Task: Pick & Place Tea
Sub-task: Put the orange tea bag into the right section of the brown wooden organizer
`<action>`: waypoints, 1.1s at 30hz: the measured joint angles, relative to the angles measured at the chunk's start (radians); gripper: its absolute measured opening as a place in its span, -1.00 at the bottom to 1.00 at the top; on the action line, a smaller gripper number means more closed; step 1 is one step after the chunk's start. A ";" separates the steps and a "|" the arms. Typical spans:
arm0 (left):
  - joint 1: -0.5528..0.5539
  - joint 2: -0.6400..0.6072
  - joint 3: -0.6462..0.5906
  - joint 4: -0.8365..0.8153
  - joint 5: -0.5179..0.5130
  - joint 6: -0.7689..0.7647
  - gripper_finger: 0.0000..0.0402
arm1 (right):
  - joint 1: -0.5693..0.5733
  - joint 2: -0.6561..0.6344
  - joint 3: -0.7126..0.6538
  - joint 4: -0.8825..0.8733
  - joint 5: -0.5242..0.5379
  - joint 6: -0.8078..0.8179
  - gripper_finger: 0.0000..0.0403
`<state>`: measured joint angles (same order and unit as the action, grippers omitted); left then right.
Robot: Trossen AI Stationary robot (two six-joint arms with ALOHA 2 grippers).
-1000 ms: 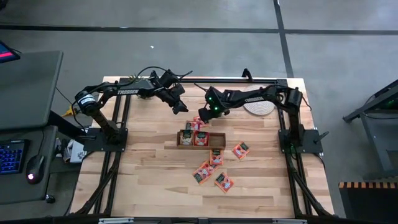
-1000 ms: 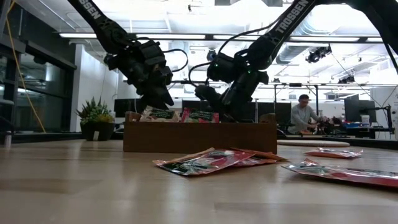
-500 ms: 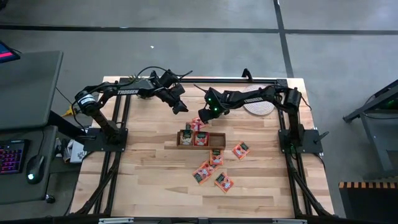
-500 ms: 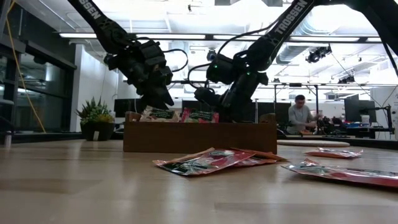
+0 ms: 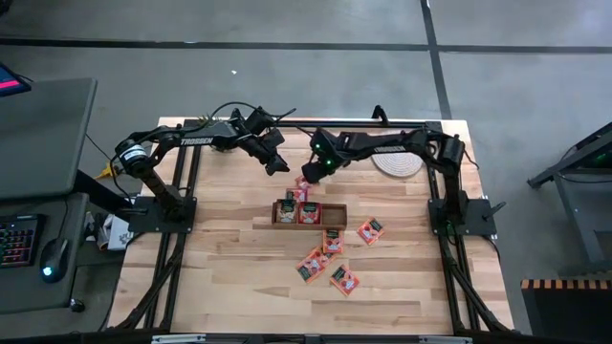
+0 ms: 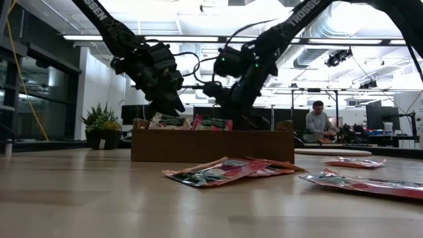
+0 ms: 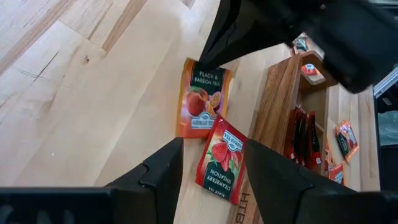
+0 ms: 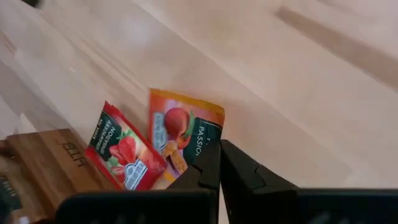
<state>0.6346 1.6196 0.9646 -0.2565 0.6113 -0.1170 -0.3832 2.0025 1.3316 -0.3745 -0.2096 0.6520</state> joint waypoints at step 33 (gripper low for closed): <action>0.000 0.000 0.000 0.001 0.001 -0.002 -0.16 | 0.039 -0.002 0.566 -0.735 0.185 -0.414 -1.00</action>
<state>0.6346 1.6196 0.9646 -0.2560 0.6119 -0.1192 -0.3446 2.0006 1.8974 -1.1091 -0.0246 0.2379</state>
